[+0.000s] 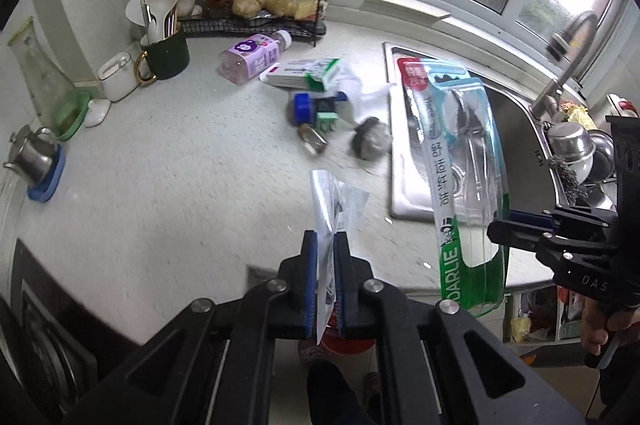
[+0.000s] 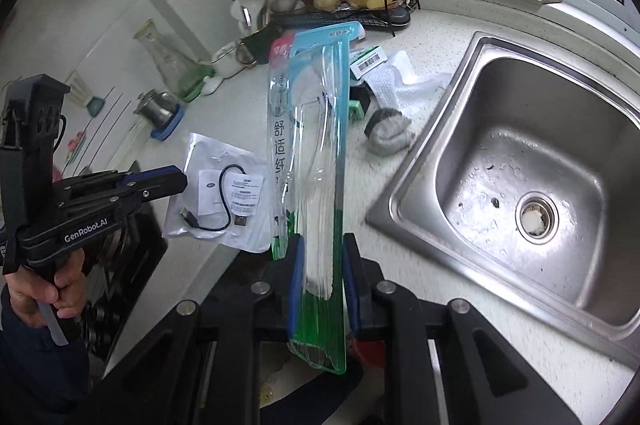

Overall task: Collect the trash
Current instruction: 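Carry the toothbrush pack and clear cable bag down over the red bucket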

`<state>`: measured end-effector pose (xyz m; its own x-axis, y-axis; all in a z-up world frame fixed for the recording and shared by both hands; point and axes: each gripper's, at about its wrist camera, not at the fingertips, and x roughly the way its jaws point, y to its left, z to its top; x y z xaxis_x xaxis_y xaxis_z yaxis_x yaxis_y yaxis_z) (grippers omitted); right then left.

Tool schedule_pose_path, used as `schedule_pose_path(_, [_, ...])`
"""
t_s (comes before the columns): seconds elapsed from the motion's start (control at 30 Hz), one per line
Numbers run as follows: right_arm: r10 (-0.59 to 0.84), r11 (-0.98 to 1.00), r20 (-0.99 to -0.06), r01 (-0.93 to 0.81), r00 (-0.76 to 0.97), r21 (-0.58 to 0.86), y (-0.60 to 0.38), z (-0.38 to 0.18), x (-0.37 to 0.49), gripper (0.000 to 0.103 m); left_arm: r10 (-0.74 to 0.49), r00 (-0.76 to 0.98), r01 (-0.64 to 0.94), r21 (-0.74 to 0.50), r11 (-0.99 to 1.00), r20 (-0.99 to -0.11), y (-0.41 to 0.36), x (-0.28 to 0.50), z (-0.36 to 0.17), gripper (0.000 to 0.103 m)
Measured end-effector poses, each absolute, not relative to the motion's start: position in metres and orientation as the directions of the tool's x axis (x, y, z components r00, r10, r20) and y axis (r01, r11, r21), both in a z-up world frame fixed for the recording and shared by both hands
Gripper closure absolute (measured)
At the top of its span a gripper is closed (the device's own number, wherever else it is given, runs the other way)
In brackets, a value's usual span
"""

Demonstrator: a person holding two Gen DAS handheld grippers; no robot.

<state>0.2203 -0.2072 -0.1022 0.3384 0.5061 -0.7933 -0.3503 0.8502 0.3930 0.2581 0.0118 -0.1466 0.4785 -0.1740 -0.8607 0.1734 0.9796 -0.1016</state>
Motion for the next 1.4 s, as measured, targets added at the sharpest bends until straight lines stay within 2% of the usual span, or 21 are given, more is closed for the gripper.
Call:
schedule_pose_path(0.33, [0.524, 0.826, -0.804, -0.398, 0.282, 0.399, -0.229, -0.113, 0.156, 0.086, -0.156, 0.483, 0.11, -0.117, 0.987, -0.861, -0.04, 0.174, -0.155, 0.097])
schedule_pose_path(0.63, [0.501, 0.815, -0.849, -0.423, 0.169, 0.397, -0.224, -0.154, 0.121, 0.086, -0.182, 0.383, 0.074, -0.166, 0.983, -0.906, -0.054, 0.135, -0.213, 0.097])
schedule_pose_path(1.07, [0.481, 0.813, -0.877, -0.388, 0.024, 0.435, -0.188, -0.261, 0.082, 0.086, -0.148, 0.213, 0.032, -0.144, 0.989, -0.966, -0.039, 0.115, -0.344, 0.097])
schedule_pose_path(1.4, [0.42, 0.851, -0.904, -0.313, -0.08, 0.422, -0.169, -0.41, 0.084, 0.086, -0.137, 0.116, 0.006, -0.137, 0.991, -0.984, -0.038, 0.108, -0.493, 0.097])
